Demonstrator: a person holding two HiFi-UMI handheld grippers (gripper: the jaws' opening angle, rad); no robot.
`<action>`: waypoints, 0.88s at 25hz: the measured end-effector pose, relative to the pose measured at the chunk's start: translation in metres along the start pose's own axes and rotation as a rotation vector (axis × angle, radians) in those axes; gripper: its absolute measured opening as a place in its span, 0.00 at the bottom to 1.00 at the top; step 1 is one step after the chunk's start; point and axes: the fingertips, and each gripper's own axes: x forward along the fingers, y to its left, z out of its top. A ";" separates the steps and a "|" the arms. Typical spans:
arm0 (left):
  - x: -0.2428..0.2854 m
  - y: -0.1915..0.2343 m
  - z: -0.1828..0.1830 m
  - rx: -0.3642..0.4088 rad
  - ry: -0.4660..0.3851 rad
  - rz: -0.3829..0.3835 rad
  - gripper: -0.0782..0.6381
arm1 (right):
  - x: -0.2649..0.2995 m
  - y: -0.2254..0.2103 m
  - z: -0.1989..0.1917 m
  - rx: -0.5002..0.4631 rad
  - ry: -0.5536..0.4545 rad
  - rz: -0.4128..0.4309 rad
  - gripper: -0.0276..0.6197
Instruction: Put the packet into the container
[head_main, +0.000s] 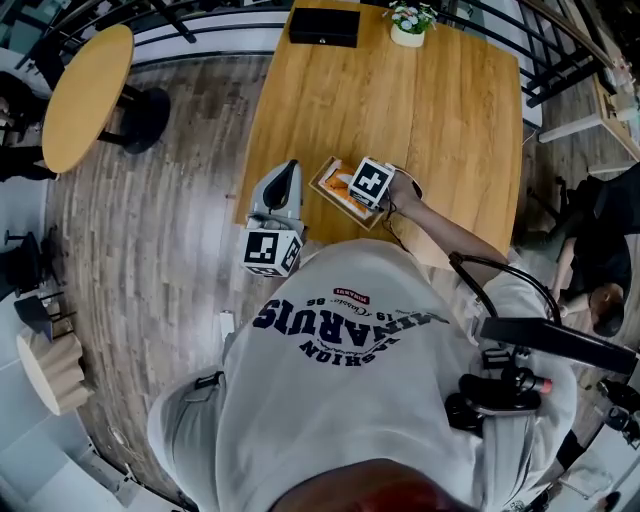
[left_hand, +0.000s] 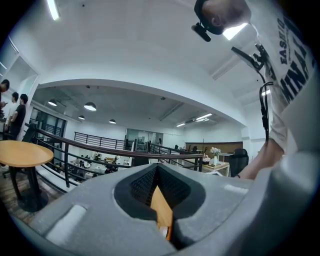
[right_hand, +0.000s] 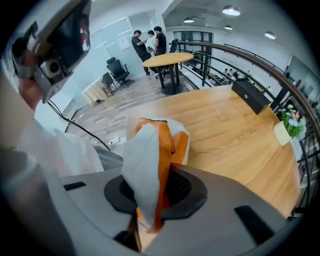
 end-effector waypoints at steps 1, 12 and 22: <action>-0.001 0.001 -0.001 -0.001 0.002 0.002 0.11 | 0.011 0.000 -0.004 -0.001 0.013 -0.005 0.17; -0.009 0.007 -0.010 -0.002 0.027 0.022 0.11 | 0.096 -0.007 -0.033 0.010 0.164 -0.058 0.17; -0.011 0.016 -0.014 -0.006 0.048 0.035 0.11 | 0.123 -0.009 -0.048 0.008 0.237 -0.097 0.16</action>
